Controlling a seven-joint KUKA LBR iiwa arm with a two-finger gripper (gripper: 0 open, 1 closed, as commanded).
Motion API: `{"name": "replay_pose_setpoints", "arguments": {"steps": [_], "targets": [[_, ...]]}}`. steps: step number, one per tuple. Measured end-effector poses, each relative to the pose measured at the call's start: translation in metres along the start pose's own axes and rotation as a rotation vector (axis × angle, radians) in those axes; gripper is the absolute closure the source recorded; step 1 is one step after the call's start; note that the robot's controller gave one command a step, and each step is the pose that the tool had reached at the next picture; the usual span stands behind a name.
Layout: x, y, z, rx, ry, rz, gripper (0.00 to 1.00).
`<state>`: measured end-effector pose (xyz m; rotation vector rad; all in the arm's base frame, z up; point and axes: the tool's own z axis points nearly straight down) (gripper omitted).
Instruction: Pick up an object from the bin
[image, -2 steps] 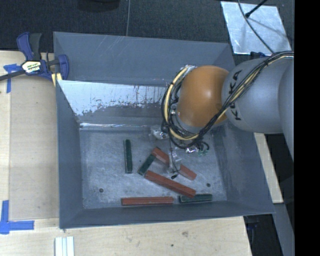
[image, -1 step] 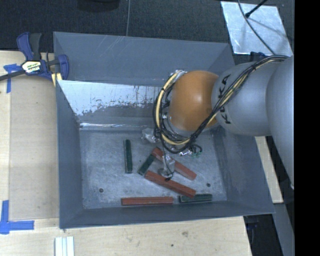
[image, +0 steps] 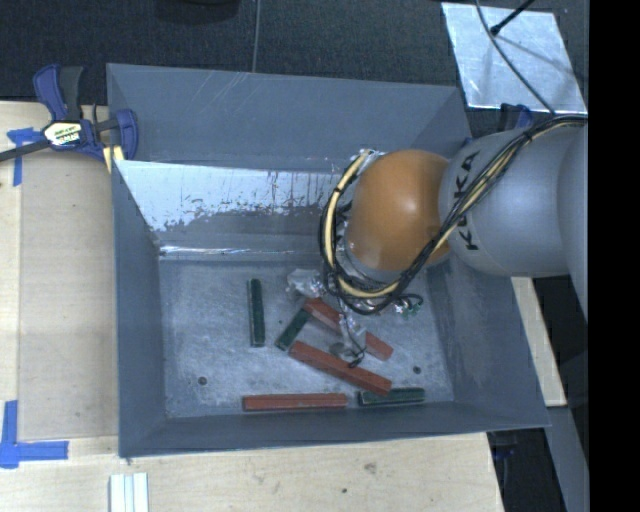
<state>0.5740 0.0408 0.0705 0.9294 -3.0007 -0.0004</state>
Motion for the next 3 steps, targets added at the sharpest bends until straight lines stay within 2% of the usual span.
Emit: {"name": "replay_pose_setpoints", "arguments": {"steps": [1, 2, 3], "targets": [[-0.001, 0.000, -0.001, 0.000, -0.002, 0.002, 1.00], [-0.015, -0.003, -0.001, 0.001, -0.003, 0.028, 1.00], [0.006, 0.019, -0.157, 0.006, -0.008, -0.353, 1.00]]}}
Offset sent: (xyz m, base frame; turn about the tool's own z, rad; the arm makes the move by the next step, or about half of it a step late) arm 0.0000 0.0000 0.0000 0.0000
